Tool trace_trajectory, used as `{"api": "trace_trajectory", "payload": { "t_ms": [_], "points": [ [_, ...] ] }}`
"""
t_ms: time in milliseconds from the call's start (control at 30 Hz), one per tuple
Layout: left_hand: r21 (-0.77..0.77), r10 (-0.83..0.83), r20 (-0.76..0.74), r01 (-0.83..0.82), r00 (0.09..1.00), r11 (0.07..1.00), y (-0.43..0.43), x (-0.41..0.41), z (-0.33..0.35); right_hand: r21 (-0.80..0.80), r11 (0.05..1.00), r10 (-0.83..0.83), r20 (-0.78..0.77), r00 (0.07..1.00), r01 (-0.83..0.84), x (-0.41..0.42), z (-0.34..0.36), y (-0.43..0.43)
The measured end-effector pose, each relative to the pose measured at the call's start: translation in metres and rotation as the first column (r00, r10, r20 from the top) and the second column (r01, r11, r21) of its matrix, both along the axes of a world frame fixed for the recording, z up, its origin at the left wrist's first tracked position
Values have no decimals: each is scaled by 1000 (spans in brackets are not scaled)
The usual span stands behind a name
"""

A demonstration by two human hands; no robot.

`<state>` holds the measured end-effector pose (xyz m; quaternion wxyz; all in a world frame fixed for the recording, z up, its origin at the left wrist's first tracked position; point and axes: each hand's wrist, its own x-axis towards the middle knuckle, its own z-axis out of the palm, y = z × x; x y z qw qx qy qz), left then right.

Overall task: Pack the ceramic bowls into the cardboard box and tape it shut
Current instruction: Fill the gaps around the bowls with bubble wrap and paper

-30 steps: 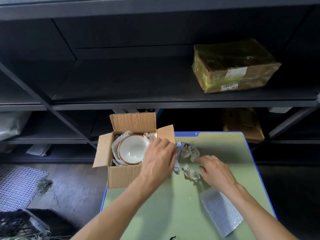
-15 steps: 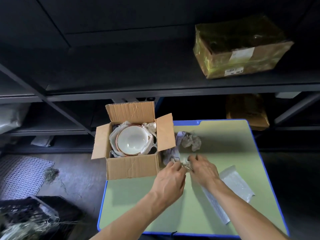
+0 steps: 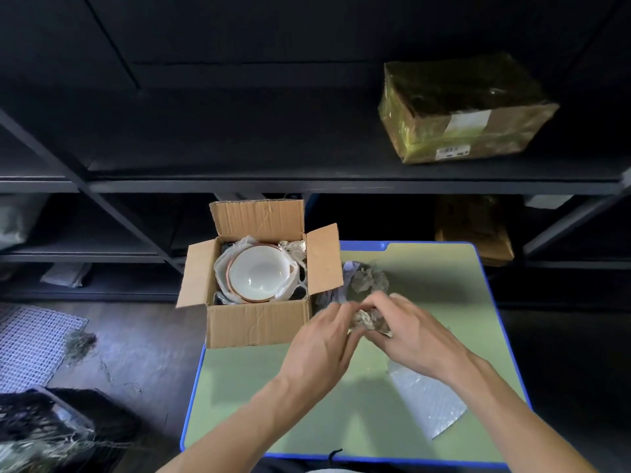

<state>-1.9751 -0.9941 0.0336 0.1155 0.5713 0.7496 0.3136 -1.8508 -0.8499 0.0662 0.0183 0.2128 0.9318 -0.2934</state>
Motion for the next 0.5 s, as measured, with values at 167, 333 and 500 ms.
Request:
{"api": "trace_trajectory", "payload": {
  "t_ms": [167,333,500],
  "points": [
    [100,154,-17,-151,988,983,-21,-24,14,54,993,110,-157,981,-102,-27,9,-7],
    [66,375,-16,-373,927,926,-34,-48,13,120,982,171,-213,962,-148,-74,20,-17],
    [-35,427,-58,-430,902,902,-31,-72,0,180,953,268,-113,957,-245,-116,4,-8]
  ]
}}
